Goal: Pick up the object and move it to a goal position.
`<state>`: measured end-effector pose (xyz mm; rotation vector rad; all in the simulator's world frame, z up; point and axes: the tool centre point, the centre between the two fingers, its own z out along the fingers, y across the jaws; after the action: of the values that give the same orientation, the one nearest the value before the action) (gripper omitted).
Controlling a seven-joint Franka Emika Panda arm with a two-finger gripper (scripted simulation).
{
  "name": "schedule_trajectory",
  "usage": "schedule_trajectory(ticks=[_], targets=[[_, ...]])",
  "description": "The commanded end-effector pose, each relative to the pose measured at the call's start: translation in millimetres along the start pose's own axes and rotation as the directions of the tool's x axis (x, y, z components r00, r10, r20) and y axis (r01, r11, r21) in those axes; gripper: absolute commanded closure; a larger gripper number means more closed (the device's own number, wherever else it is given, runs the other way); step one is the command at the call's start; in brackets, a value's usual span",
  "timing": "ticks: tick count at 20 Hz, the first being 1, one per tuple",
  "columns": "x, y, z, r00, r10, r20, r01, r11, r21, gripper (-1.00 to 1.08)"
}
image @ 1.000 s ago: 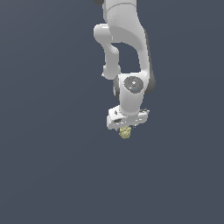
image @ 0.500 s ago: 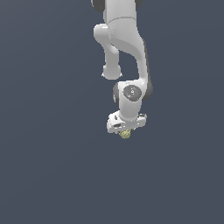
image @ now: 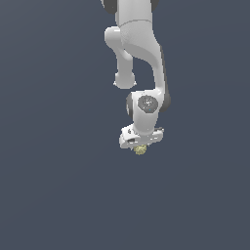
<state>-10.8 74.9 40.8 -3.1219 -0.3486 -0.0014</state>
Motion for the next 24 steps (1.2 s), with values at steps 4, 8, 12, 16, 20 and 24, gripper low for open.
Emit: schedule_trajectory(ticks=[4, 8, 12, 16, 20, 24], targets=[[0, 1, -1, 1.0, 0.002, 0.0, -0.002, 1.0, -0.001, 1.08], [-2, 0, -9, 1.0, 0.002, 0.0, -0.002, 1.0, -0.001, 1.08], [-6, -3, -24, 1.0, 0.002, 0.0, -0.002, 1.0, -0.001, 1.08], [-12, -8, -47, 1.0, 0.001, 0.0, -0.001, 1.0, -0.001, 1.08], [-20, -14, -80, 1.0, 0.001, 0.0, -0.001, 1.0, -0.001, 1.08], [-29, -21, -119, 1.0, 0.001, 0.0, -0.001, 1.0, -0.002, 1.08]])
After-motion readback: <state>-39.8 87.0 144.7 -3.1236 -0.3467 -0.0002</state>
